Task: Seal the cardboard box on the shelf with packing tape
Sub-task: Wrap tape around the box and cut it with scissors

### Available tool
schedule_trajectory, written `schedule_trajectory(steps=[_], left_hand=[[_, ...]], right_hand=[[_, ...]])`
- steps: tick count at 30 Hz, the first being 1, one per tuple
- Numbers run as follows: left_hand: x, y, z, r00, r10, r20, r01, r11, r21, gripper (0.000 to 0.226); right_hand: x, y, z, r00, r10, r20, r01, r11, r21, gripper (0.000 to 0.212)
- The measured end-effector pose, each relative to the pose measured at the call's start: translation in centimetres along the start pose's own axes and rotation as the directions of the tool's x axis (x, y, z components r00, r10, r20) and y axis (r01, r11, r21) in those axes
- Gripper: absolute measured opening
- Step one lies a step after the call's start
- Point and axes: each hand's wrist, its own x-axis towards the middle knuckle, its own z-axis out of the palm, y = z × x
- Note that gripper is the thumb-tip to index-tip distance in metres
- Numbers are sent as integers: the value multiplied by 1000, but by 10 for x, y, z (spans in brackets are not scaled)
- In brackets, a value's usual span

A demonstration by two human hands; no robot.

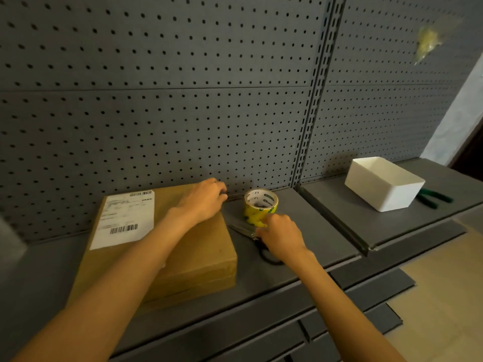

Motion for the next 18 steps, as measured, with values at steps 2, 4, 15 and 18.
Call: schedule_trajectory(steps=[2, 4, 15, 18], left_hand=[[-24, -25, -10, 995, -82, -64, 81, 997, -3, 33], [-49, -48, -15, 981, -170, -97, 172, 985, 14, 35], [-116, -90, -20, 949, -313, -49, 314, 949, 34, 49], [-120, -93, -15, 953, -302, -16, 302, 953, 15, 51]], right_hand=[[3, -15, -4, 994, -95, -60, 96, 995, 22, 28], [5, -33, -8, 969, -217, -114, 223, 974, 39, 32], [-11, -116, 14, 699, -710, 83, 708, 704, 55, 50], [-11, -117, 24, 660, -722, 207, 721, 686, 97, 49]])
